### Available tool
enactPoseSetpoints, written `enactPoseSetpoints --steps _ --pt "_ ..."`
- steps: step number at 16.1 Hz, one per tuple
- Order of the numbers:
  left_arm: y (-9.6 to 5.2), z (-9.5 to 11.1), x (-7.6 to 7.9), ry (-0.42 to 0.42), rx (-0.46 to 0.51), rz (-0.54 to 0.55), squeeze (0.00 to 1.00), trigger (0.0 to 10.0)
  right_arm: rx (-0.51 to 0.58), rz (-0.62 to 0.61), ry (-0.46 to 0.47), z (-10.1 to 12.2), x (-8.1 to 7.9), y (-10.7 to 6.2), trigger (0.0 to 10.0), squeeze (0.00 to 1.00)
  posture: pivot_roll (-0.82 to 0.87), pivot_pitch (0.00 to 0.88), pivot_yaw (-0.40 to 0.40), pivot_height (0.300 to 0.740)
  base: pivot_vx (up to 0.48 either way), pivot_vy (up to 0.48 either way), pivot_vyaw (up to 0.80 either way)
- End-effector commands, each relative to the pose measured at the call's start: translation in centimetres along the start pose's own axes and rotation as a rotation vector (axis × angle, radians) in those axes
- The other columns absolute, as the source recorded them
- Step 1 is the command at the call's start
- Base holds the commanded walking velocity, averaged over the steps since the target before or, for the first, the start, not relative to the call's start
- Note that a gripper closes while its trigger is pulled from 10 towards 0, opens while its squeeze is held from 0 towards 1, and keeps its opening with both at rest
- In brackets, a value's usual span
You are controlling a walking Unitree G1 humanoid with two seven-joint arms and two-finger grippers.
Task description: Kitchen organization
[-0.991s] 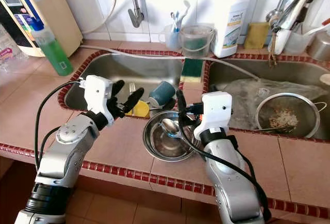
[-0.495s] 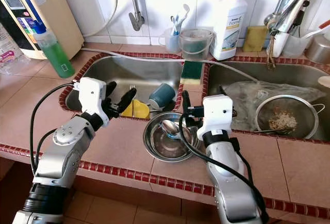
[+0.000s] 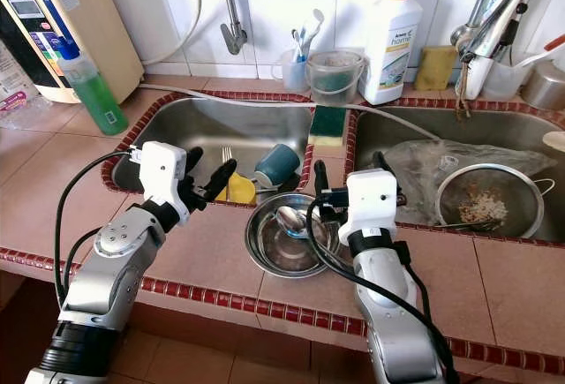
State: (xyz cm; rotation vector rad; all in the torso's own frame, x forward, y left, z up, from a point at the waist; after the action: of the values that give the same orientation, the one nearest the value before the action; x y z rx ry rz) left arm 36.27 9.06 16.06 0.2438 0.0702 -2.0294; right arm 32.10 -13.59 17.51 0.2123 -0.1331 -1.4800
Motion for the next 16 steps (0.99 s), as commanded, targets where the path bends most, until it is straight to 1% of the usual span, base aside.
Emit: enactPoseSetpoints --steps 1,4,6,9,14,16 --pt "-0.17 0.39 -0.36 0.028 0.011 0.006 0.00 10.0 0.000 -0.012 0.005 -0.35 0.05 -0.18 10.0 0.00 -0.22 0.052 0.135 0.740 0.000 0.000 0.00" --pt "-0.24 0.68 -0.25 0.050 0.024 -0.005 0.00 10.0 -0.001 -0.018 -0.002 -0.63 0.18 -0.28 10.0 0.00 -0.22 0.051 0.137 0.740 0.000 0.000 0.00" --pt "-0.18 0.71 -0.05 0.042 0.025 -0.022 0.00 10.0 0.000 -0.018 -0.002 -0.62 0.17 -0.20 10.0 0.00 -0.22 0.051 0.138 0.740 0.000 -0.268 0.00" --pt "-0.16 0.87 0.15 0.031 0.032 -0.041 0.00 10.0 0.005 -0.018 -0.003 -0.61 0.20 -0.07 10.0 0.00 -0.23 0.050 0.137 0.740 0.000 -0.454 0.00" --pt "-0.05 0.82 0.28 0.031 0.030 -0.040 0.00 10.0 0.009 -0.017 -0.008 -0.57 0.32 0.05 10.0 0.00 -0.23 0.050 0.133 0.740 0.000 -0.477 0.00" --pt "-0.02 0.85 0.20 0.007 0.039 -0.025 0.00 10.0 0.011 -0.013 -0.008 -0.55 0.26 0.04 10.0 0.00 -0.23 0.051 0.132 0.740 0.000 0.000 0.00"
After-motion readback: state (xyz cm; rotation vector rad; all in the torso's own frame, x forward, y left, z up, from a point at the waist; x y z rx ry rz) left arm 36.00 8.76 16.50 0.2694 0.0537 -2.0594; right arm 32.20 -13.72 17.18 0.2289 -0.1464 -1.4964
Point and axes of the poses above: a point about 5 cm out from each wrist's last joint towards the gripper, its own y axis pointing out of the wrist towards the gripper, its own z axis along the axis of the wrist's last joint, x = y × z, the point moved 5 cm from there along y, pointing out of the wrist towards the gripper, and after that the axes turned 11 degrees about y, right-handed, at the moved point
